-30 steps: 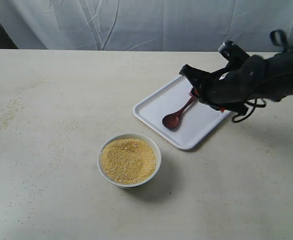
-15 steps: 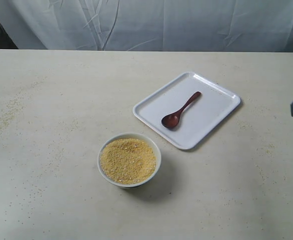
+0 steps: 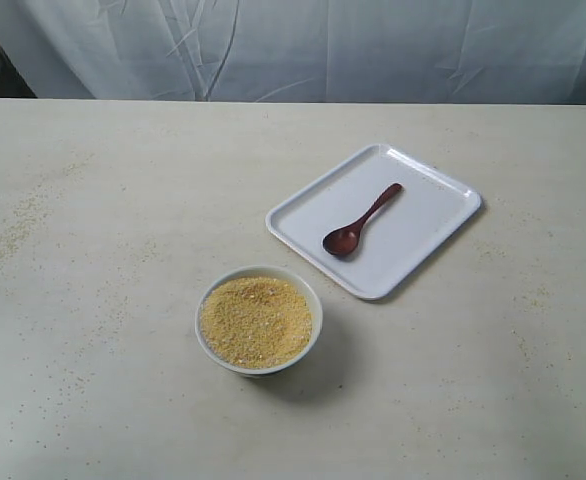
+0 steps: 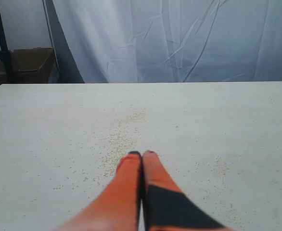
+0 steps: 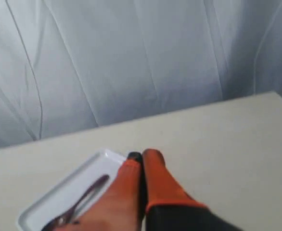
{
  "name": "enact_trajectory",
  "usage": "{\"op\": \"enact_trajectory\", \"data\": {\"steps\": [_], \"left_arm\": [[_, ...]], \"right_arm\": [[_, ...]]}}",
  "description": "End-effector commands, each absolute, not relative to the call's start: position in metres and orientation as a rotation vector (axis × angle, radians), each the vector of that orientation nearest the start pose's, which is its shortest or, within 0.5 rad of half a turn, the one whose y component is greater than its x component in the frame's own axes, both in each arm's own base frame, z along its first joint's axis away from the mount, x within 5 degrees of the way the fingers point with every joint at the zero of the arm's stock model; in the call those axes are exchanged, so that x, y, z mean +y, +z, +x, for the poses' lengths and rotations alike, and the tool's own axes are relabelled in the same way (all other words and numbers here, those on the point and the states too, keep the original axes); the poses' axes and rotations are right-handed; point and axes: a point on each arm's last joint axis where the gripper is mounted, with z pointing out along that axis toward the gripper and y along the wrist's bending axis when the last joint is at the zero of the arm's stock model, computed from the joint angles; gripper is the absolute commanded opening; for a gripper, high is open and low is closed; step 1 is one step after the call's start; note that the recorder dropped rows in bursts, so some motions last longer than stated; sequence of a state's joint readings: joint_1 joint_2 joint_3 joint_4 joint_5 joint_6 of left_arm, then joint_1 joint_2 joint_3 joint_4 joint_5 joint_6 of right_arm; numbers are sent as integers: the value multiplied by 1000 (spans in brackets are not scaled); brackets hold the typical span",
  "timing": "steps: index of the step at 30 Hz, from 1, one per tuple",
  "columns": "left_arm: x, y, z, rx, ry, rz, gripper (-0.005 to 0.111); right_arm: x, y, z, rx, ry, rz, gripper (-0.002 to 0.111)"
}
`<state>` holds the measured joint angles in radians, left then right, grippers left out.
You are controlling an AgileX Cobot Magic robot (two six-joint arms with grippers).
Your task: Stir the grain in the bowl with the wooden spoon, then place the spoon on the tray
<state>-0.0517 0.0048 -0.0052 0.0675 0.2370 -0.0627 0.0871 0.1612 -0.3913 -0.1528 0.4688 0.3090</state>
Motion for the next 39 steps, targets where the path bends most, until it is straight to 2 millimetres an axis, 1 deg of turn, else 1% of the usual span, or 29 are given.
{"op": "enact_trajectory", "data": {"steps": [1,7,15,26,29,35,38,39], "left_arm": [[-1,192,56,1714,-24,32,0],[-1,192,56,1714,-24,32,0],[-1,192,56,1714,-24,32,0],[-1,192,56,1714,-24,32,0],[-1,192,56,1714,-24,32,0],[-1,192,56,1714,-24,32,0],[-1,192,56,1714,-24,32,0],[-1,192,56,1714,-24,32,0]], "right_arm": [[-4,299,23,1529,156,117,0],[-4,300,22,1516,161,119,0],[-3,280,31,1573,149,116,0],[-2,277,33,1564,151,108,0],[-2,278,33,1549,90,44,0],[-2,278,33,1532,-134,-177,0],[-2,277,34,1533,-158,-201,0],[-1,272,35,1548,-134,-193,0]]}}
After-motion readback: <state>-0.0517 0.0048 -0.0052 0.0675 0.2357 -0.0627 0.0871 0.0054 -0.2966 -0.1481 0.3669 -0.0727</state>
